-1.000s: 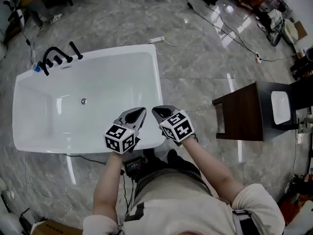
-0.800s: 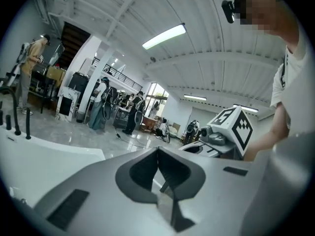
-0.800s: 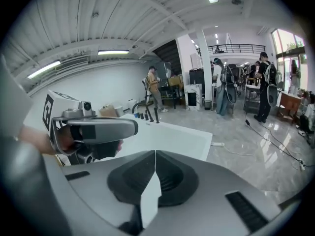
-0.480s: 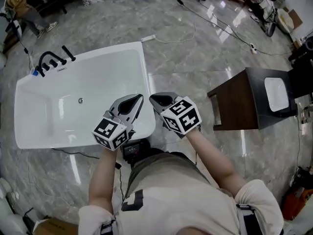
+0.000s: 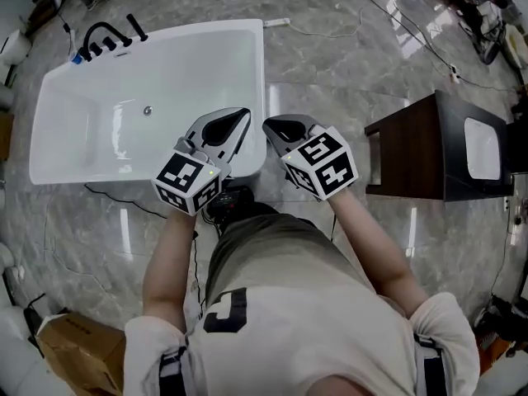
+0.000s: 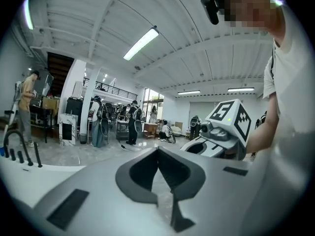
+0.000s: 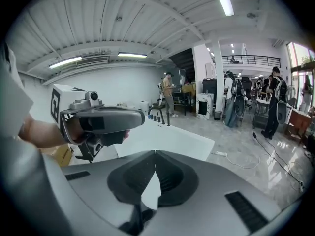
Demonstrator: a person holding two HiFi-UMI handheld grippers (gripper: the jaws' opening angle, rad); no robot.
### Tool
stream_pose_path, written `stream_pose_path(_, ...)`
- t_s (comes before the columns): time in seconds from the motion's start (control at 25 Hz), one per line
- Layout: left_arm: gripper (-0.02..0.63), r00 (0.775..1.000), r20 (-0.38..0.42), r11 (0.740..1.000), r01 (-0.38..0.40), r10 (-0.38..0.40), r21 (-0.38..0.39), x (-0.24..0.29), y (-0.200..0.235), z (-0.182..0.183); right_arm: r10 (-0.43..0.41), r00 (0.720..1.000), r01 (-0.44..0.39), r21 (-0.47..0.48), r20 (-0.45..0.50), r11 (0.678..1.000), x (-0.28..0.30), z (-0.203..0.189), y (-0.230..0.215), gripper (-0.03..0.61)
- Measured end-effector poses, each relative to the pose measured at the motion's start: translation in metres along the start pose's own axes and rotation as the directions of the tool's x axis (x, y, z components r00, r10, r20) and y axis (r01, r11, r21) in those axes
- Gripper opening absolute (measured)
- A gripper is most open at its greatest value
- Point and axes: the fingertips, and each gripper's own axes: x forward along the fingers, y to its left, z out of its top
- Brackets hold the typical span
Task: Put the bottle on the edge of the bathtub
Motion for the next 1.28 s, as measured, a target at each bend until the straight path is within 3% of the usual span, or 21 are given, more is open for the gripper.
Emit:
stream_pose_path(0.64,0.057,0.998,0.006,0.997,-0.062,0.062,-0.046,-0.053,-0.088,-0.024,0.055,0.998,-0.055,-0.032,-0.01,0.998,-0.067,-0.059,0.062,0.028)
stream_pose_path(0.96,0.057,0.993,-0.001,0.993,-0.116,0.116,-0.006,-0.072,-0.115,-0.016,0.082,0.996,-0.078,-0.088,0.035,0.993,-0.09,-0.056,0.079,0.028)
stream_pose_path(1.28,0.057,0.99,-0.022,0.989,-0.14,0.139,-0.051,-0.095,-0.116,-0.021,0.131,0.988,-0.127,-0.045,0.084,0.991,-0.094,-0.048,0.096,0.028)
